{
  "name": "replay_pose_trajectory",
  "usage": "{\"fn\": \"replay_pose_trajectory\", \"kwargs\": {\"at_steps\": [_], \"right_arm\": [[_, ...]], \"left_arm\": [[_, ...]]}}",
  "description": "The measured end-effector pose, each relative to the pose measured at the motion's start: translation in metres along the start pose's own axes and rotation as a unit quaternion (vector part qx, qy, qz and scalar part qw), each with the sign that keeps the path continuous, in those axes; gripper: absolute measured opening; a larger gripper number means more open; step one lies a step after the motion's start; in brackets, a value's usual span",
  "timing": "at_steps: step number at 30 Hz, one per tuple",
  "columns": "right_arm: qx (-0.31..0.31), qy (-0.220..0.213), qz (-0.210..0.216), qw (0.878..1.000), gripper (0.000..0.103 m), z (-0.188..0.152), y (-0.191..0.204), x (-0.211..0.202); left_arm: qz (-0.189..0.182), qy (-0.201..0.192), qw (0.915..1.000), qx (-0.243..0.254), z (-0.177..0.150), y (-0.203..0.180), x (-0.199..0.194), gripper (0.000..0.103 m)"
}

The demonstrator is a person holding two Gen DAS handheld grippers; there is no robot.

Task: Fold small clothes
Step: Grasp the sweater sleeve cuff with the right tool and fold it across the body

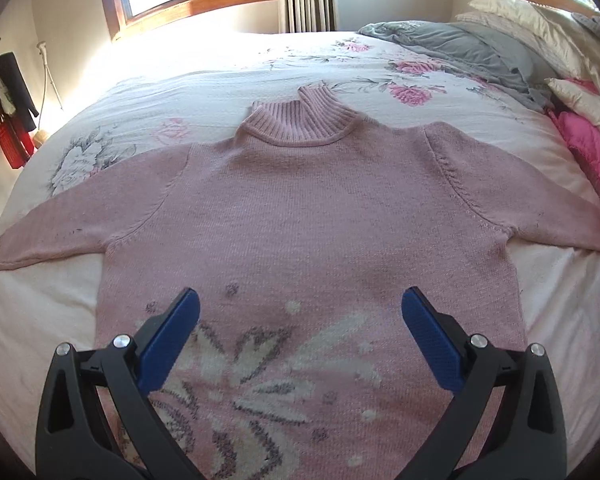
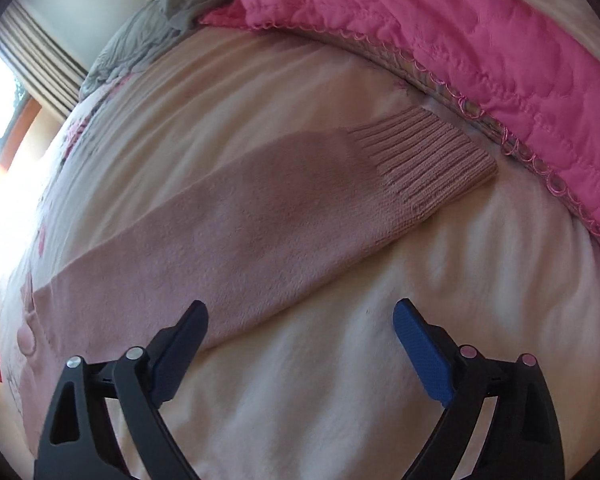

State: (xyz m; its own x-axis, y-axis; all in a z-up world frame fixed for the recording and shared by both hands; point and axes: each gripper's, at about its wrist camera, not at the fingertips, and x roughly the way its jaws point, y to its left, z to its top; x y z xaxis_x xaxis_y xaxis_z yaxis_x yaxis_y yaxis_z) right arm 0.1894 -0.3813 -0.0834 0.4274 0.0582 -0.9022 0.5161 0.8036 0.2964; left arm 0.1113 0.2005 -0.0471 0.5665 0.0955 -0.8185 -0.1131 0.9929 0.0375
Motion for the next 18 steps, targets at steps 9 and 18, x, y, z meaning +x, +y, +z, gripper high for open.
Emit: {"fn": "replay_pose_trajectory", "kwargs": {"at_steps": [9, 18], "right_arm": [[0.015, -0.009, -0.013, 1.000, 0.058, 0.039, -0.009, 0.037], [-0.042, -0.065, 0.013, 0.997, 0.006, 0.033, 0.027, 0.009]], "left_arm": [[0.001, 0.007, 1.0000, 0.001, 0.033, -0.024, 0.032, 0.100], [0.008, 0.036, 0.9993, -0.005, 0.029, -0.001, 0.052, 0.100]]}}
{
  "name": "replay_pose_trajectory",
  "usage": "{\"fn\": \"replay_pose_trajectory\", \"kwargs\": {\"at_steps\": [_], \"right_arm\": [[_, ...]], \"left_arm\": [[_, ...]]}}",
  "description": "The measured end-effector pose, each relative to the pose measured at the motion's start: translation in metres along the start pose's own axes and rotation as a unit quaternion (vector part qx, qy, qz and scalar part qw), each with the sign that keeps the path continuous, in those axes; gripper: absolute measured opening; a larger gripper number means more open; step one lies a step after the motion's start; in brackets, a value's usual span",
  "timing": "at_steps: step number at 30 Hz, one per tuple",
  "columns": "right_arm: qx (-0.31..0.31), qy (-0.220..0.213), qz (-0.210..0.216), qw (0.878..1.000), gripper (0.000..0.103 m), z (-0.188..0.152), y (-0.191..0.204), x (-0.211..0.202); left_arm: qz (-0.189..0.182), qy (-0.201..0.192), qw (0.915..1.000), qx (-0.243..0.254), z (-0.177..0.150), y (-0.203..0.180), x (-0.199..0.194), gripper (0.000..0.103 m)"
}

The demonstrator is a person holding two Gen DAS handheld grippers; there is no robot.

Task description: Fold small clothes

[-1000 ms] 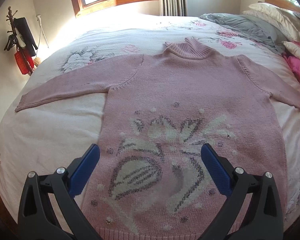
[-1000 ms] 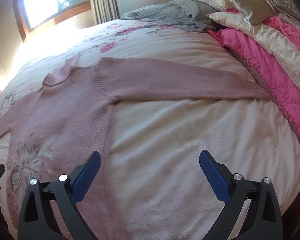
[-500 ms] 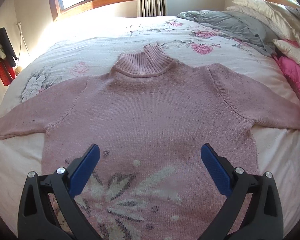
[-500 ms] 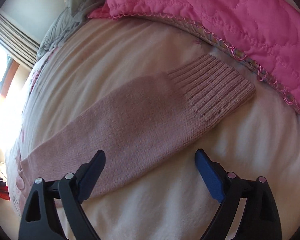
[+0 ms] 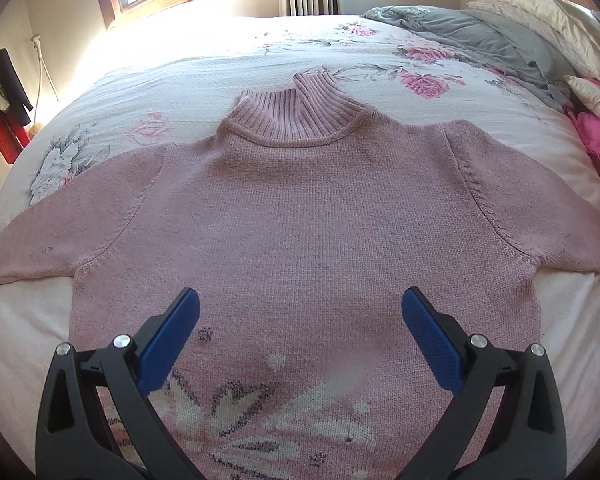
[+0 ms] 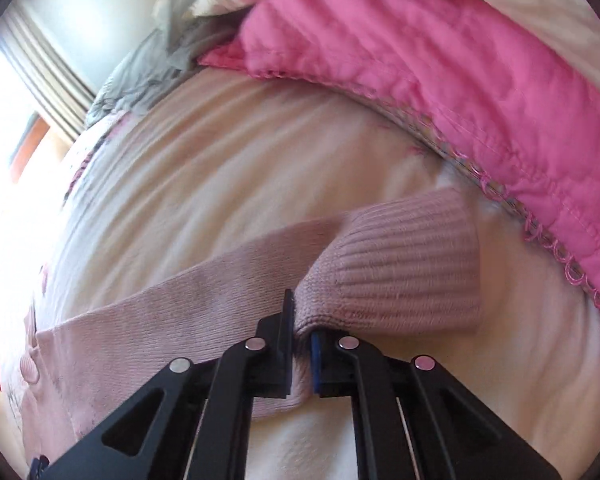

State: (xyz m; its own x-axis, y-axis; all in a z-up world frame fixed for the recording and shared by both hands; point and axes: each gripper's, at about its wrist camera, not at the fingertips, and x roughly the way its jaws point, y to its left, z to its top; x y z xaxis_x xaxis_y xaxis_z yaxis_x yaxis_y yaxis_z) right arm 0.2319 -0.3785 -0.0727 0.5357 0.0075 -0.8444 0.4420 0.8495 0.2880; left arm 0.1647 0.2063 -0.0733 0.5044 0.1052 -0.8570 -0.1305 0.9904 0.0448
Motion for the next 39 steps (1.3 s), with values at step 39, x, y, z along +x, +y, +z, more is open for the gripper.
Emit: {"fn": "replay_pose_trajectory", "kwargs": {"at_steps": [39], "right_arm": [[-0.236, 0.045, 0.161, 0.957, 0.027, -0.209, 0.132, -0.060]], "left_arm": [[-0.201, 0.090, 0.9752, 0.027, 0.025, -0.141, 0.033, 0.098]]}}
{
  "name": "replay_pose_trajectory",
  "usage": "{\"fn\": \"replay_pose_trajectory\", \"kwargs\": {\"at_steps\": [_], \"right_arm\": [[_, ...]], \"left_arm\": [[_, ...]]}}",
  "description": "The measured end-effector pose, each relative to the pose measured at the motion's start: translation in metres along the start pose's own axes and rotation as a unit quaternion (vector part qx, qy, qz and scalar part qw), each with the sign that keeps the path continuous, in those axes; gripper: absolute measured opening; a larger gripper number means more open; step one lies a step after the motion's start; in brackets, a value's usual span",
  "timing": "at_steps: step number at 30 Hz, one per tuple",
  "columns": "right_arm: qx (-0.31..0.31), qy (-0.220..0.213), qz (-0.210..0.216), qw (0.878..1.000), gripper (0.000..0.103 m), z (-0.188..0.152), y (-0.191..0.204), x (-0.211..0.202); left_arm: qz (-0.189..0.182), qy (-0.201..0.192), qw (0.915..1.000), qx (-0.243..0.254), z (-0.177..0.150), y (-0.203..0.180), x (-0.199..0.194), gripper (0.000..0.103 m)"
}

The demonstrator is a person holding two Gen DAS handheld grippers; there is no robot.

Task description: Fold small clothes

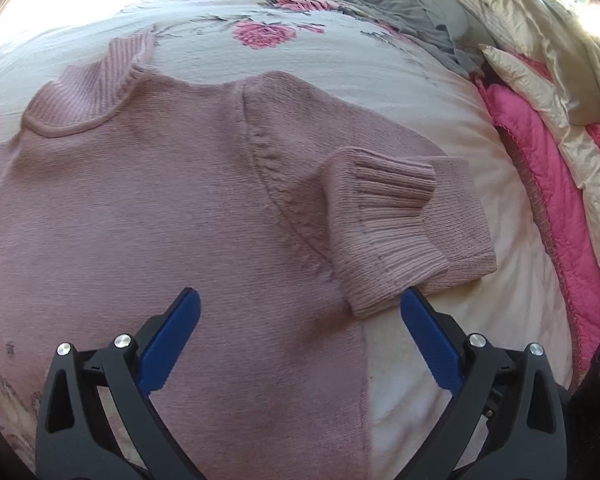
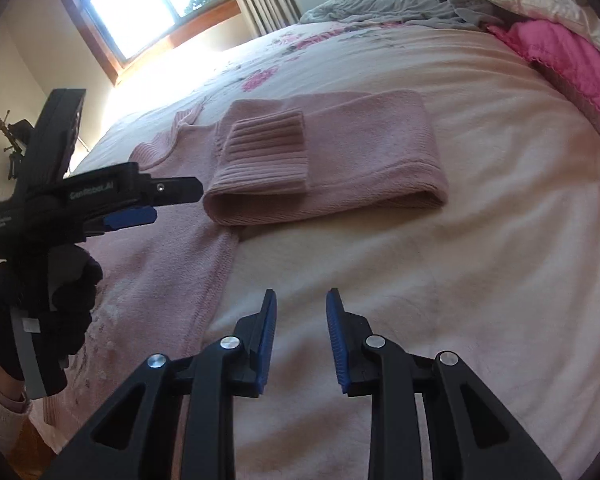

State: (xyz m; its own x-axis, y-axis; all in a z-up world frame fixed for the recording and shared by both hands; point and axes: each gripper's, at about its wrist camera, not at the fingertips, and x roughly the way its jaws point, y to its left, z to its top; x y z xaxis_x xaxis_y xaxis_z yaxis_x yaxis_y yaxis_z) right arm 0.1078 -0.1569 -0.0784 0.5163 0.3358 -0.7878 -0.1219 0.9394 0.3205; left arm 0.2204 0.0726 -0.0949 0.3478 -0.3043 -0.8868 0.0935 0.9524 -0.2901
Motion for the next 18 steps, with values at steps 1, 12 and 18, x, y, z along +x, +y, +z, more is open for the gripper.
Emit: {"fn": "replay_pose_trajectory", "kwargs": {"at_steps": [1, 12, 18], "right_arm": [[0.006, 0.000, -0.004, 1.000, 0.027, -0.004, -0.008, -0.003], [0.032, 0.001, -0.022, 0.999, 0.028, -0.023, -0.029, -0.007], [0.023, -0.008, -0.008, 1.000, 0.027, -0.004, -0.010, -0.004]], "left_arm": [[0.002, 0.006, 1.0000, 0.003, 0.003, -0.009, 0.008, 0.096], [-0.040, -0.028, 0.9988, -0.008, 0.012, -0.015, -0.004, 0.011], [-0.017, -0.089, 0.9951, -0.039, 0.013, 0.046, -0.054, 0.010]]}}
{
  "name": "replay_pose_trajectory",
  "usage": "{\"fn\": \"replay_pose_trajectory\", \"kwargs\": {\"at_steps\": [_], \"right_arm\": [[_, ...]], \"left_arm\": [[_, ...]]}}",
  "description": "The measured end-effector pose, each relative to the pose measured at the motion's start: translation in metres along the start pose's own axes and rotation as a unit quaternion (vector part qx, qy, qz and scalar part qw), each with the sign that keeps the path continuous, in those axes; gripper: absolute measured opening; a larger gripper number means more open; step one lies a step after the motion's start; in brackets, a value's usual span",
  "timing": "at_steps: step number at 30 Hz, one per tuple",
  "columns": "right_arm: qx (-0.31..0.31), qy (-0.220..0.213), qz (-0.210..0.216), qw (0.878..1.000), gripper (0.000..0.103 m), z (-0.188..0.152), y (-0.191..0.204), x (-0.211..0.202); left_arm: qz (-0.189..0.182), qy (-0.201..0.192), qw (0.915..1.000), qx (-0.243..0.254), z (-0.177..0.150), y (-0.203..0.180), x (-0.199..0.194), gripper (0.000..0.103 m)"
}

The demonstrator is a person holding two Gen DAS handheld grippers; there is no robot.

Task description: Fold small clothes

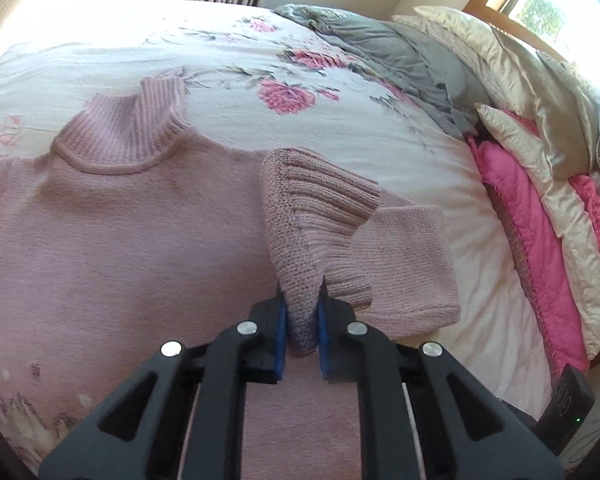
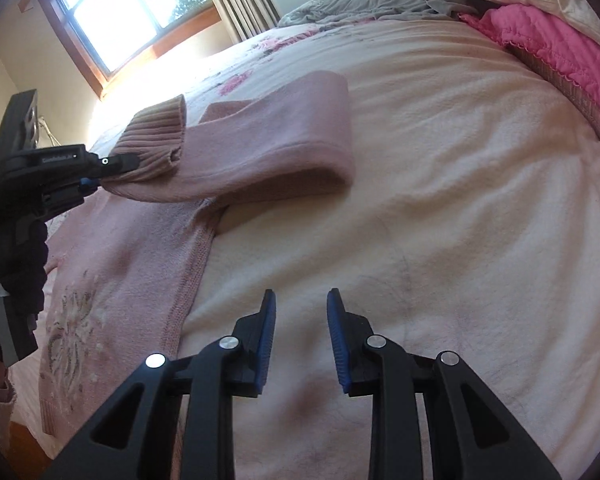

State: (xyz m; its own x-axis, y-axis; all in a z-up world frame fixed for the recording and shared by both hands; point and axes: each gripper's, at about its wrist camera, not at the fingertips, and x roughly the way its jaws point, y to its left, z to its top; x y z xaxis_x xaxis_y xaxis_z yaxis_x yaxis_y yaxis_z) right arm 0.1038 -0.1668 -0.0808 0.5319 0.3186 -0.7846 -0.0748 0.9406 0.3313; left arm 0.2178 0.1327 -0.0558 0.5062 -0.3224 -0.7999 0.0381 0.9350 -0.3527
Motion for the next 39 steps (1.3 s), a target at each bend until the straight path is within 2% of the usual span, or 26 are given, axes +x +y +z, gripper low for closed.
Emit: {"fn": "replay_pose_trajectory", "kwargs": {"at_steps": [7, 12, 15, 18, 19, 21, 23, 26, 27, 31, 34, 37, 38, 39], "right_arm": [[0.000, -0.005, 0.016, 1.000, 0.027, 0.056, 0.034, 0.033], [-0.003, 0.002, 0.042, 0.999, 0.027, 0.089, 0.063, 0.060], [-0.007, 0.027, 0.039, 0.999, 0.027, 0.095, 0.079, 0.086], [0.000, 0.063, 0.005, 0.998, 0.026, 0.096, 0.083, 0.116], [-0.001, 0.071, -0.004, 0.998, 0.026, 0.094, 0.081, 0.124], [0.001, 0.071, -0.002, 0.998, 0.026, 0.092, 0.078, 0.128], [0.005, 0.071, 0.000, 0.997, 0.026, 0.093, 0.077, 0.125], [0.001, 0.052, -0.002, 0.999, 0.029, 0.093, 0.085, 0.108], [-0.003, 0.045, 0.003, 0.999, 0.031, 0.092, 0.090, 0.103], [-0.017, 0.057, 0.014, 0.998, 0.032, 0.090, 0.108, 0.106], [-0.023, 0.074, -0.003, 0.997, 0.033, 0.085, 0.111, 0.120], [-0.002, 0.080, 0.017, 0.997, 0.033, 0.082, 0.103, 0.128], [0.003, 0.080, 0.022, 0.997, 0.033, 0.082, 0.101, 0.128], [0.006, 0.081, 0.026, 0.996, 0.033, 0.081, 0.099, 0.127]], "left_arm": [[0.043, -0.026, 0.9983, -0.030, 0.014, 0.078, -0.030, 0.010], [0.059, -0.033, 0.9962, -0.055, 0.015, 0.122, -0.043, 0.010], [0.061, -0.025, 0.9957, -0.065, 0.013, 0.142, -0.041, 0.011], [0.065, 0.003, 0.9953, -0.071, 0.005, 0.159, -0.031, 0.014], [0.069, 0.006, 0.9945, -0.078, 0.001, 0.167, -0.031, 0.018], [0.081, -0.004, 0.9922, -0.095, -0.006, 0.182, -0.040, 0.024], [0.117, -0.033, 0.9884, -0.090, -0.010, 0.192, -0.056, 0.023], [0.134, -0.058, 0.9878, -0.054, -0.010, 0.188, -0.074, 0.024], [0.135, -0.060, 0.9883, -0.039, -0.009, 0.180, -0.075, 0.027], [0.126, -0.049, 0.9899, 0.043, -0.014, 0.133, -0.060, 0.043], [0.151, -0.031, 0.9828, 0.101, -0.022, 0.101, -0.034, 0.060], [0.201, -0.001, 0.9746, 0.099, -0.024, 0.101, -0.003, 0.060], [0.218, 0.013, 0.9713, 0.093, -0.025, 0.106, 0.006, 0.056], [0.235, 0.024, 0.9678, 0.086, -0.025, 0.112, 0.014, 0.038]]}}
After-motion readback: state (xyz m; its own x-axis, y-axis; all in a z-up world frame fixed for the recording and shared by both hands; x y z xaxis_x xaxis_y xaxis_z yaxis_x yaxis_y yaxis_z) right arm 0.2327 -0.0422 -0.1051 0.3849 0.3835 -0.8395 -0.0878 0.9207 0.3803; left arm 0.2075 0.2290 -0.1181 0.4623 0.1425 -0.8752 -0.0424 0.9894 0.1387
